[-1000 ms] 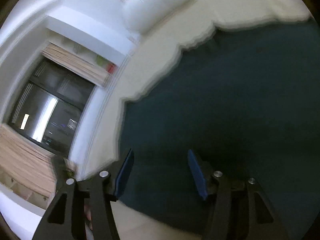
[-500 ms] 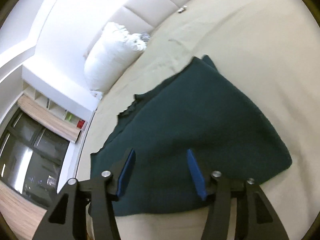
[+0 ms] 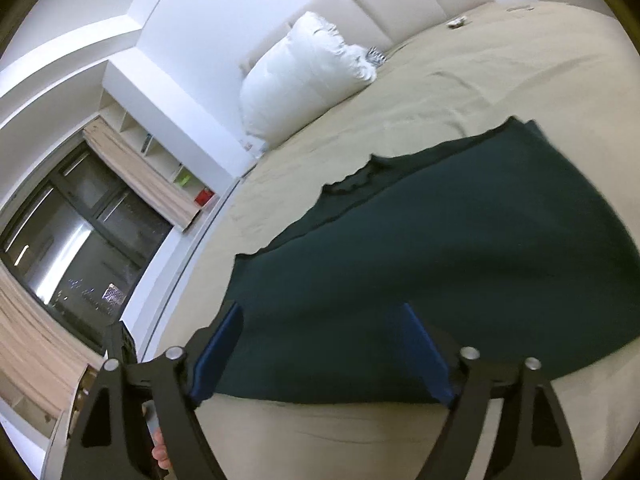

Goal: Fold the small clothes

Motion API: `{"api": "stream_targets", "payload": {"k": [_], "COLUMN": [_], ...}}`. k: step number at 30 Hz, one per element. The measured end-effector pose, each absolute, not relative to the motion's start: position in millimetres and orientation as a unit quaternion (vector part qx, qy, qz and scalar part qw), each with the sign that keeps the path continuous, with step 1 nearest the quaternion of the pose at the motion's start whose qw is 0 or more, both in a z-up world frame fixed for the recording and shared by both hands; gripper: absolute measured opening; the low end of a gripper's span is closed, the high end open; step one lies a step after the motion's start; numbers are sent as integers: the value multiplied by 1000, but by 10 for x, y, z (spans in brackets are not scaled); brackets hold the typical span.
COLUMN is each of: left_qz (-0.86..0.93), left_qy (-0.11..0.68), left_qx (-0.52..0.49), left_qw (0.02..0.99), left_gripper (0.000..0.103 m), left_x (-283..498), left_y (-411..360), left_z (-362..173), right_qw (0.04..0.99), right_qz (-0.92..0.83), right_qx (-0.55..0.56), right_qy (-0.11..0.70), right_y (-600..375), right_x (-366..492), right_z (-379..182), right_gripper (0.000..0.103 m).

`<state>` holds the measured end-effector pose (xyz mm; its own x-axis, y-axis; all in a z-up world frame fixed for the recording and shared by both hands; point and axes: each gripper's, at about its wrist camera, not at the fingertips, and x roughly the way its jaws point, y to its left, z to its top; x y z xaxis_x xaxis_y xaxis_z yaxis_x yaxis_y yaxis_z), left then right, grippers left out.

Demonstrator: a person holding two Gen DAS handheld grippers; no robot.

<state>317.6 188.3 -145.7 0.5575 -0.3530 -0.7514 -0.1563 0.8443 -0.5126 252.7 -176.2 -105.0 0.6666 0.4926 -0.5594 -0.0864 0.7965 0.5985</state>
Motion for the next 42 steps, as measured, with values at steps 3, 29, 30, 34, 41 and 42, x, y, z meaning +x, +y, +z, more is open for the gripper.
{"api": "stream_targets", "payload": {"k": [3, 29, 30, 34, 41, 42], "left_qz": [-73, -199, -204, -239, -306, -310], "left_qy": [473, 502, 500, 480, 484, 486], "left_qx": [-315, -414, -407, -364, -298, -293], "left_qw": [819, 733, 737, 762, 764, 763], "left_gripper": [70, 9, 9, 9, 9, 9], "left_x": [3199, 3949, 3942, 4028, 4280, 4303], "left_y": [1856, 1624, 1572, 1140, -5, -128], "left_z": [-1478, -1413, -1347, -1021, -876, -896], "right_qw": [869, 818, 815, 775, 724, 710], "right_qz": [180, 230, 236, 251, 263, 270], "right_qx": [261, 270, 273, 374, 462, 475], "right_qy": [378, 453, 453, 443, 440, 445], "right_y": [-1700, -1270, -1287, -1621, -2384, -2481], "right_x": [2608, 3548, 3525, 3489, 3532, 3571], "right_z": [-1028, -1616, -1583, -1483, -1373, -1404], "right_gripper": [84, 77, 77, 77, 83, 85]}}
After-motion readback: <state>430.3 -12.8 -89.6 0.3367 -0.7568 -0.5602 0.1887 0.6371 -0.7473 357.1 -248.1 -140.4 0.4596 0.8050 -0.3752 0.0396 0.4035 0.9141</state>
